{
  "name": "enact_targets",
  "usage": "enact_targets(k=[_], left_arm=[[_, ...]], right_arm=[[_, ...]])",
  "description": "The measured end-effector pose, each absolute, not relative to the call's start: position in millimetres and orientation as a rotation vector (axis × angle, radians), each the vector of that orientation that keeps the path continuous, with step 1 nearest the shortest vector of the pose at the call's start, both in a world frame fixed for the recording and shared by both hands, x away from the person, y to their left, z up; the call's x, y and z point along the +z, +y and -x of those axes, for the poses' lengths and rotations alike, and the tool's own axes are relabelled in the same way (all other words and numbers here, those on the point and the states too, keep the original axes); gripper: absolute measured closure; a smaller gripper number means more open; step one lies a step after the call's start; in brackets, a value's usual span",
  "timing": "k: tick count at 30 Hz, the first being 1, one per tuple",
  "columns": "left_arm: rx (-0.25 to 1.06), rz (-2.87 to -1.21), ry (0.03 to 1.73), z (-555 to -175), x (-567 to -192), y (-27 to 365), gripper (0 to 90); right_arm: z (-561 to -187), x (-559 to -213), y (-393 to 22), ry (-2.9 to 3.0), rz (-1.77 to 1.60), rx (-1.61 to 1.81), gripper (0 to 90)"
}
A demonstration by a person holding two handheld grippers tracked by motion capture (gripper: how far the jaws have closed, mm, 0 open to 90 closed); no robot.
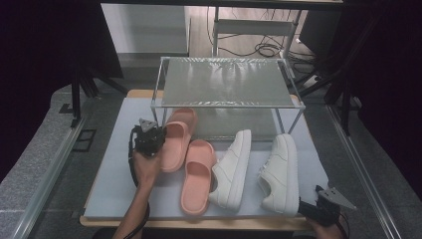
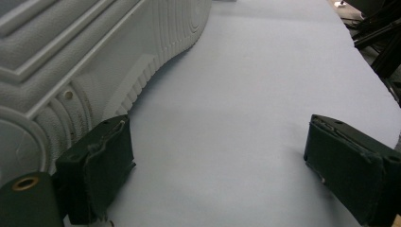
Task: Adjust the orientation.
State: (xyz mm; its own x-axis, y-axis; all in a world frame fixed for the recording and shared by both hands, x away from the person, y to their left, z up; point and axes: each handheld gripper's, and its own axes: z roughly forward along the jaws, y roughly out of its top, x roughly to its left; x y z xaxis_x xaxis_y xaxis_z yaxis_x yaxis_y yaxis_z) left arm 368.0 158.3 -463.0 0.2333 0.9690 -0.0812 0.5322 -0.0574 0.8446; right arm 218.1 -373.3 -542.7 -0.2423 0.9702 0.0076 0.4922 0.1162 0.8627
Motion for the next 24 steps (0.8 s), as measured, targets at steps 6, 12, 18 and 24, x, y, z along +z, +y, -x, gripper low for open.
enact_targets(k=[6,12,18,24], left_arm=[[0.74,-1.71,1.437,-374.9,-472.3,152.1,80.9],[0.773,-1.715,1.473,-381.8,-480.1,149.7,80.9],[0.778,-1.725,1.494,-386.8,-485.2,149.7,80.8],[0.754,-1.743,1.489,-387.4,-488.7,149.0,78.1]], right_arm=[[-218.1,-542.8,-373.3,1.809,-1.419,1.044,8.4],[-218.1,-542.7,-373.4,1.81,-1.419,1.044,8.4],[-218.1,-542.8,-373.4,1.81,-1.418,1.044,8.3],[-218.1,-542.8,-373.4,1.81,-1.418,1.045,8.3]])
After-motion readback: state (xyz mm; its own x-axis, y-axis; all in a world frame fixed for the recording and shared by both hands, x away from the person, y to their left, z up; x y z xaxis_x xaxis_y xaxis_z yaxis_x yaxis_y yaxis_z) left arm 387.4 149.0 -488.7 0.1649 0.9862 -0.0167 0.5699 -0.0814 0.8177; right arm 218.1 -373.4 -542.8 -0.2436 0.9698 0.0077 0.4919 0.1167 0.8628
